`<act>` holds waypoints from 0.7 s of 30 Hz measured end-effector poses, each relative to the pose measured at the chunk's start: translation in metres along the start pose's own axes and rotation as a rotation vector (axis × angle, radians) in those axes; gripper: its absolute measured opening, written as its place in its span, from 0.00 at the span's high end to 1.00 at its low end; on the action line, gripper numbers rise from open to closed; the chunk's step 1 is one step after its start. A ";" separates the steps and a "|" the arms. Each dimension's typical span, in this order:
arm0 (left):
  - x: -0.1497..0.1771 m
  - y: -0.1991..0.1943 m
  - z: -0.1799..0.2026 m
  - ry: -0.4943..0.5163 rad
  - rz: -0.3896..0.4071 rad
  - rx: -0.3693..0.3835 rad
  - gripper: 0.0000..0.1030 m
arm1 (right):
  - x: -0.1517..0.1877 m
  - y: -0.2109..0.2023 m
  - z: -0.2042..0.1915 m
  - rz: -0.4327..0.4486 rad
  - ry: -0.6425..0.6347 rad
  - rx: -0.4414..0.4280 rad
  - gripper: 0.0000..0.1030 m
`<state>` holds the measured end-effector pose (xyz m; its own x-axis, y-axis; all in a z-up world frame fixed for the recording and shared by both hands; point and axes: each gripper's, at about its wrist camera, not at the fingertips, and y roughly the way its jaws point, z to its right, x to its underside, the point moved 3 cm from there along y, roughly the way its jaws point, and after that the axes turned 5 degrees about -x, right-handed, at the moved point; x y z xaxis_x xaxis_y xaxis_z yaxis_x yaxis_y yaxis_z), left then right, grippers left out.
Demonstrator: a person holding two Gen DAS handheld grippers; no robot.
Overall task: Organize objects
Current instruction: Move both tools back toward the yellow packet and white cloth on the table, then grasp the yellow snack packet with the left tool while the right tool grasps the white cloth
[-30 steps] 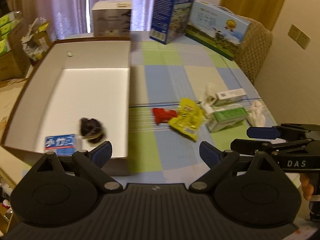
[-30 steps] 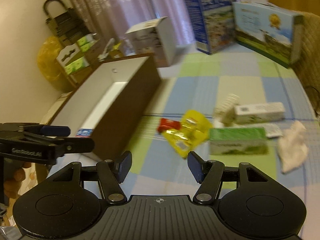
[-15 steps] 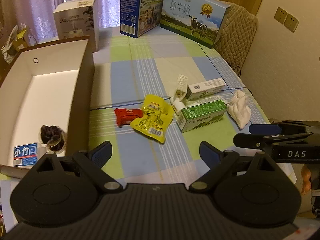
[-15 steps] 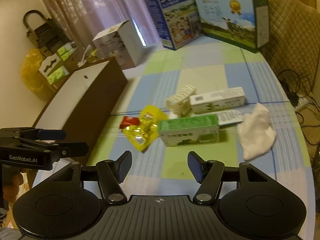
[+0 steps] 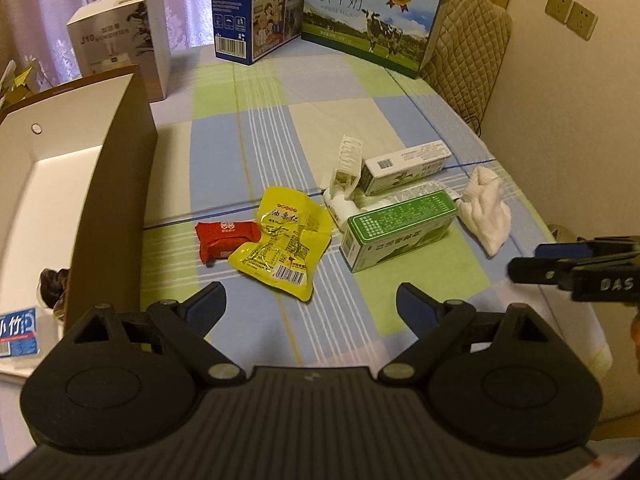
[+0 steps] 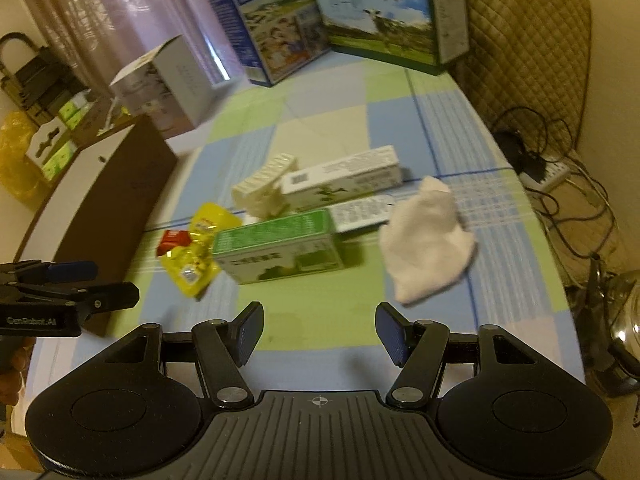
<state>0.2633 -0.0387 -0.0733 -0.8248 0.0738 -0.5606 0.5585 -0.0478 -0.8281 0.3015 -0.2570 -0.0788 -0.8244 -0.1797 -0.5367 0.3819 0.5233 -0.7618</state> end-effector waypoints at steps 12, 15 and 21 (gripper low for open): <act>-0.012 0.068 0.012 0.202 -0.021 -0.048 0.16 | -0.001 0.004 0.027 -0.012 0.058 0.033 0.42; -0.017 0.087 0.015 0.249 -0.031 -0.052 0.17 | -0.001 0.005 0.033 -0.014 0.072 0.043 0.42; -0.026 0.115 0.015 0.288 -0.045 -0.049 0.25 | -0.001 0.007 0.045 -0.021 0.107 0.069 0.42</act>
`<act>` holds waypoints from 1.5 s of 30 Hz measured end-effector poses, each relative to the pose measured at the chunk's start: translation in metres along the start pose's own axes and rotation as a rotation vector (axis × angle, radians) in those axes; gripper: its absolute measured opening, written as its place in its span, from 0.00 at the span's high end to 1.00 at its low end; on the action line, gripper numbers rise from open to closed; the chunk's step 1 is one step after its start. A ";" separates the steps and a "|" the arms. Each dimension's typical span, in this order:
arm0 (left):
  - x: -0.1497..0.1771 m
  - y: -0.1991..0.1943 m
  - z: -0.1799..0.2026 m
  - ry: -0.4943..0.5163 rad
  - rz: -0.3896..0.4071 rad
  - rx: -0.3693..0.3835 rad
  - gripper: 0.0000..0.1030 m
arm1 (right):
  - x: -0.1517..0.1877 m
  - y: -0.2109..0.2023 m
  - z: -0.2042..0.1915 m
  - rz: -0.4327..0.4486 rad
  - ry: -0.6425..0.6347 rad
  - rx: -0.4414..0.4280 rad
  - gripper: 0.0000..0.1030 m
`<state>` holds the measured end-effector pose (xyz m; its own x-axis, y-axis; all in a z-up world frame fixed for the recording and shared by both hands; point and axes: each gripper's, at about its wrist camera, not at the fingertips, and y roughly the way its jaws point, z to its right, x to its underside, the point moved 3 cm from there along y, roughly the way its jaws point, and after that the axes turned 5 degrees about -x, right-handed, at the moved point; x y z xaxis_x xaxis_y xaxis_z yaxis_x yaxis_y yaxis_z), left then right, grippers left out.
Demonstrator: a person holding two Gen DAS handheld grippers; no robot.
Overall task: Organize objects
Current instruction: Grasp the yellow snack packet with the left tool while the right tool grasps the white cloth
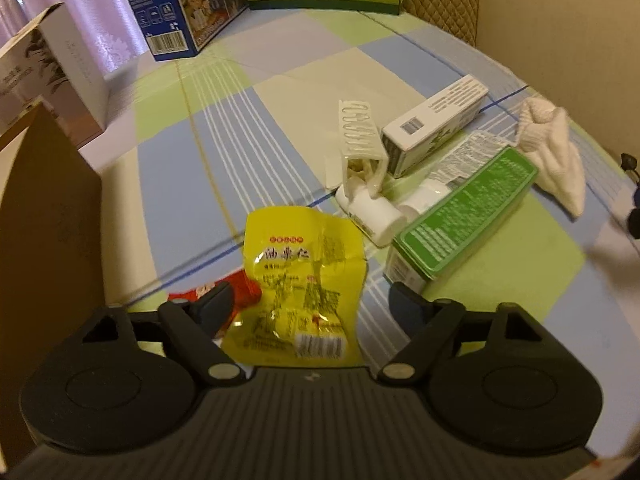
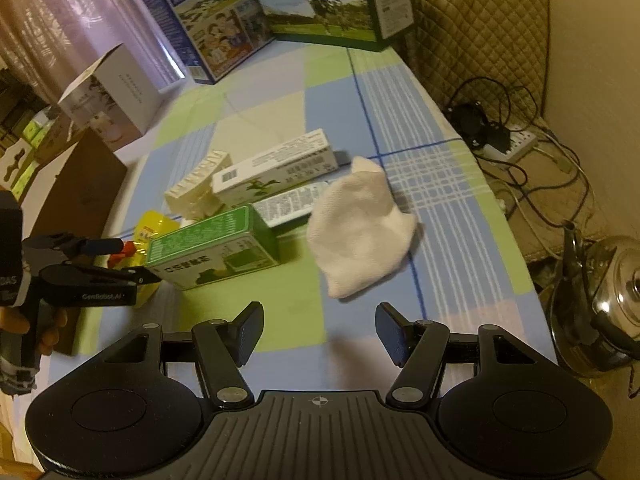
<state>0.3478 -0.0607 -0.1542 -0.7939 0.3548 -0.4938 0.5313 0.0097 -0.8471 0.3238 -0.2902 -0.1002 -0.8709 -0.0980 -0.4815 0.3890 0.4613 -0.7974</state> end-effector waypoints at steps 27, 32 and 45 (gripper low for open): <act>0.015 -0.003 -0.004 -0.145 0.015 0.028 0.45 | -0.033 0.025 0.019 0.077 -0.038 0.060 0.42; 0.015 -0.023 -0.009 -0.206 0.041 0.029 0.45 | -0.044 0.038 0.014 0.091 -0.104 0.076 0.30; 0.021 -0.062 -0.023 -0.315 0.064 -0.001 0.45 | -0.040 0.079 0.016 0.064 -0.272 0.095 0.40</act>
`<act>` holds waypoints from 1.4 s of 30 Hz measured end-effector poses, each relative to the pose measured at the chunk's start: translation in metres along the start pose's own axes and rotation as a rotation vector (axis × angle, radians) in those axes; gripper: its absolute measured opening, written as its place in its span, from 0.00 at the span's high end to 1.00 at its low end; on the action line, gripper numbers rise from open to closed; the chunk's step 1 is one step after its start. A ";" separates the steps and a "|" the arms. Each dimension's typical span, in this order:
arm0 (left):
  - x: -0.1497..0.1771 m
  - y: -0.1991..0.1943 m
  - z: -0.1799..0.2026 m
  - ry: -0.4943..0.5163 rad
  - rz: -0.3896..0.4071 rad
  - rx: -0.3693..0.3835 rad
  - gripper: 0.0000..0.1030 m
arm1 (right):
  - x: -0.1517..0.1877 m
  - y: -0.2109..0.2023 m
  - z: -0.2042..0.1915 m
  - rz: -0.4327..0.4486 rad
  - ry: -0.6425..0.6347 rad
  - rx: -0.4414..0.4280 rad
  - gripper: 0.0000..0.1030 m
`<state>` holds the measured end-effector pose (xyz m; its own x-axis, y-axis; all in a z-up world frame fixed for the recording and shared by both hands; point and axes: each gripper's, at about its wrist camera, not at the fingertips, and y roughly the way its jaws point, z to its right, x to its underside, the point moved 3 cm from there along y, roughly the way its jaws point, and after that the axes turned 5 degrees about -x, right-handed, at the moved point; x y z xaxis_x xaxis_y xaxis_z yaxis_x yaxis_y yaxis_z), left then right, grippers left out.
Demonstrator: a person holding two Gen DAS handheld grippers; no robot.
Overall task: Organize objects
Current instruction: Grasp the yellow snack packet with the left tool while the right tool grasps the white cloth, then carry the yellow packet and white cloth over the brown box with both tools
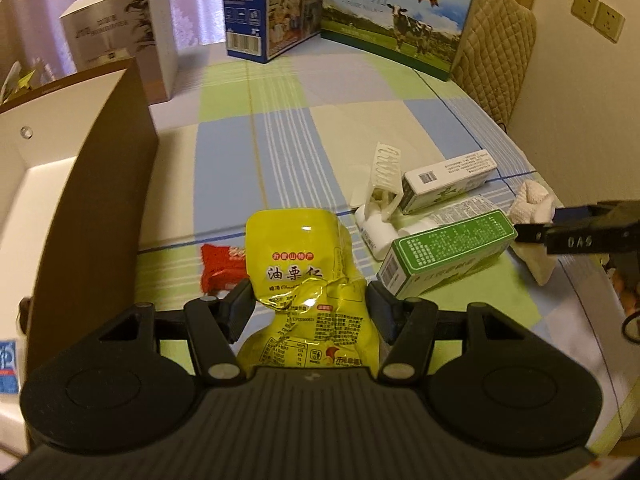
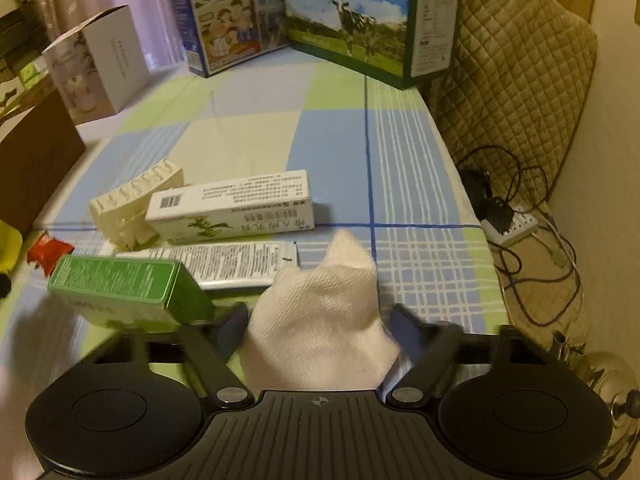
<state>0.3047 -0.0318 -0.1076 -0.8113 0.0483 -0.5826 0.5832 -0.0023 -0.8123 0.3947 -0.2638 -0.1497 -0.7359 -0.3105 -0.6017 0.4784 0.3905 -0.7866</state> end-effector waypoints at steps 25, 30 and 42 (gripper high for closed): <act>0.032 -0.070 -0.015 -0.025 0.042 0.070 0.45 | 0.044 -0.101 -0.072 0.009 0.098 -0.166 0.68; 0.031 -0.089 -0.026 -0.028 0.070 0.086 0.45 | 0.033 -0.112 -0.110 0.025 0.061 -0.226 0.68; 0.031 -0.132 -0.078 -0.086 0.138 0.056 0.45 | 0.015 -0.108 -0.196 0.030 -0.013 -0.377 0.68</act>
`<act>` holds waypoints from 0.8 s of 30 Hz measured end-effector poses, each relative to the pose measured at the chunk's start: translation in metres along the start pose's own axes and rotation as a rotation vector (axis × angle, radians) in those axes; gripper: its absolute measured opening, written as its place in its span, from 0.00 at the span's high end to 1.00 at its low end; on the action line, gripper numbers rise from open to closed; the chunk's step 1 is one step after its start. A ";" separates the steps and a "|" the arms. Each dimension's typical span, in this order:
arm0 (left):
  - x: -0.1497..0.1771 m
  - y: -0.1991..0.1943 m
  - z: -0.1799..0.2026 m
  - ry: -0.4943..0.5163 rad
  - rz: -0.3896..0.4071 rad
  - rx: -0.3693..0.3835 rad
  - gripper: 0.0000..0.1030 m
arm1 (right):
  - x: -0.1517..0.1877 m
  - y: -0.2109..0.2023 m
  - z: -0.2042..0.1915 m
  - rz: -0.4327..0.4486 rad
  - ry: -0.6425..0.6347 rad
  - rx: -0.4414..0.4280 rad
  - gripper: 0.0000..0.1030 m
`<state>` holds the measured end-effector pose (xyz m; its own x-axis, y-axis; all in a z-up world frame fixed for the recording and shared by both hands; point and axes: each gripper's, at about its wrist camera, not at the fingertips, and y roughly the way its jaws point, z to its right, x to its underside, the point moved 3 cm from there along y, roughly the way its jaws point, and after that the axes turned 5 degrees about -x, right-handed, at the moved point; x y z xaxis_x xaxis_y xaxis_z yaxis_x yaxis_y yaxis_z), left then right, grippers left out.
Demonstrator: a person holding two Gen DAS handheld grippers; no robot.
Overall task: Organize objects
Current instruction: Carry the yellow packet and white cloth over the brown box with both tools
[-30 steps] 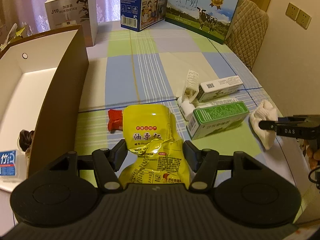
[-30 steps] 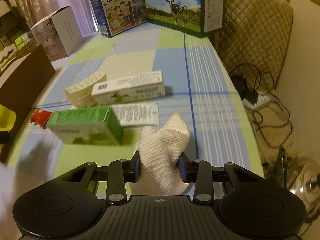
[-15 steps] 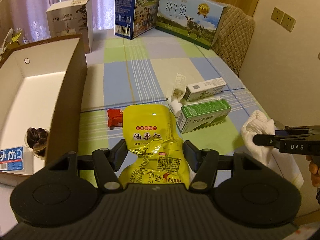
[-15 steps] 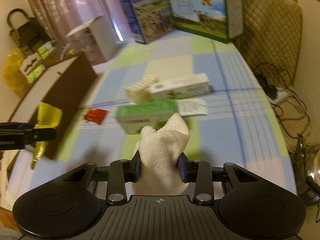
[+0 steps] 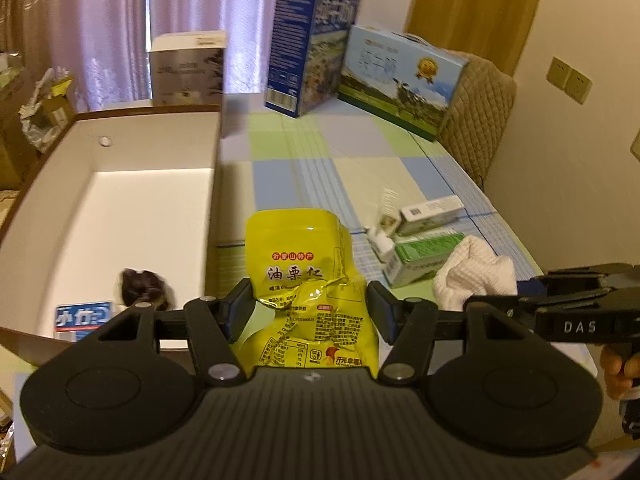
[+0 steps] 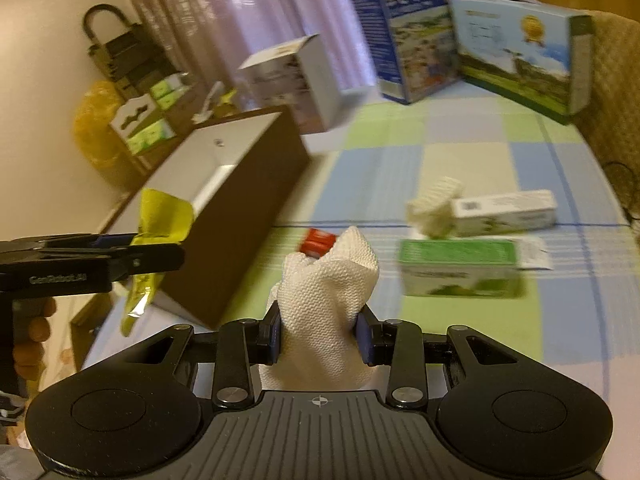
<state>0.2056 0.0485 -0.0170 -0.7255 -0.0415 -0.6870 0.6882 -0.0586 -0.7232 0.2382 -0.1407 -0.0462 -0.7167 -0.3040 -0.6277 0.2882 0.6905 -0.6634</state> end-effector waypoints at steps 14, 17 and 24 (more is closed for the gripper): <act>-0.010 -0.019 -0.091 -0.084 0.022 -0.126 0.45 | -0.035 0.070 -0.097 -0.002 -0.123 -0.163 0.67; -0.014 -0.021 -0.112 -0.100 0.027 -0.156 0.45 | -0.046 0.084 -0.113 0.006 -0.139 -0.180 0.67; -0.024 -0.014 -0.153 -0.103 0.024 -0.211 0.45 | -0.067 0.124 -0.143 -0.002 -0.182 -0.190 0.67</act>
<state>0.2149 0.2026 -0.0017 -0.6984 -0.1428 -0.7014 0.6846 0.1528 -0.7128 0.2307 0.0592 -0.0284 -0.5865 -0.4062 -0.7007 0.1506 0.7954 -0.5871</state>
